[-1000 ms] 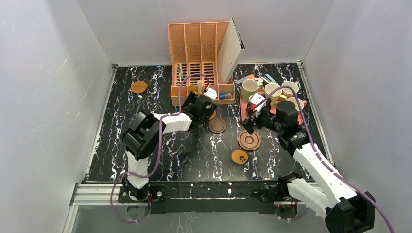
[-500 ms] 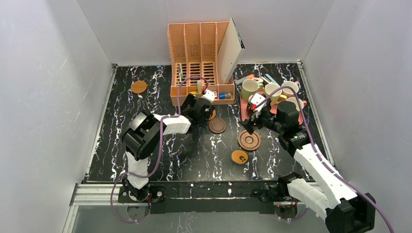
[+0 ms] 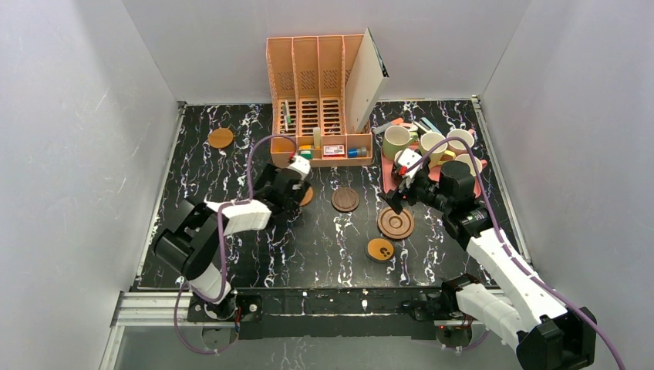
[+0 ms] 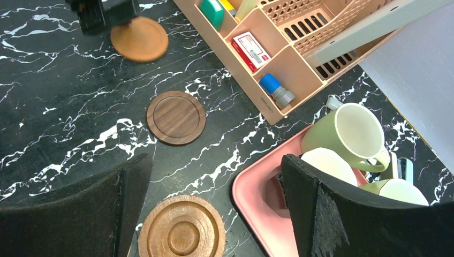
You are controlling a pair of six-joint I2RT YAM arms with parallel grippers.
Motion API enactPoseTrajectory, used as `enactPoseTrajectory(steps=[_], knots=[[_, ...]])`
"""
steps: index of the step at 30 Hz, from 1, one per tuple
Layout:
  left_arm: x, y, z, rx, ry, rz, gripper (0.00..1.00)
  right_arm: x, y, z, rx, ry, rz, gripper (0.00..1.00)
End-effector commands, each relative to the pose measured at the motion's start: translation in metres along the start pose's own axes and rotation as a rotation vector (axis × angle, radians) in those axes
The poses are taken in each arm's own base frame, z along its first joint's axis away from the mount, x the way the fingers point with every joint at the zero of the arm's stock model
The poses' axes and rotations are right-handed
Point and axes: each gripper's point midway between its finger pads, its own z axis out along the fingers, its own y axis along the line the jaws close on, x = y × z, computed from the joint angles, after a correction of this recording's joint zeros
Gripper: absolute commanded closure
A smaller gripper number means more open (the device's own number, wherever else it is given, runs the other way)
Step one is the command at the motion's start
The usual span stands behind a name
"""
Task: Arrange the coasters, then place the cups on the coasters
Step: Move the coaster to the center of the board.
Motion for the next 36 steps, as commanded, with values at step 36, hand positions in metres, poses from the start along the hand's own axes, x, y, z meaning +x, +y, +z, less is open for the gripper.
enactPoseTrajectory(steps=[36], knots=[[0.193,0.237,0.064,-0.339,0.604,-0.204,0.02,-0.012,0.002,0.001,-0.023,-0.045,-0.004,0.02]])
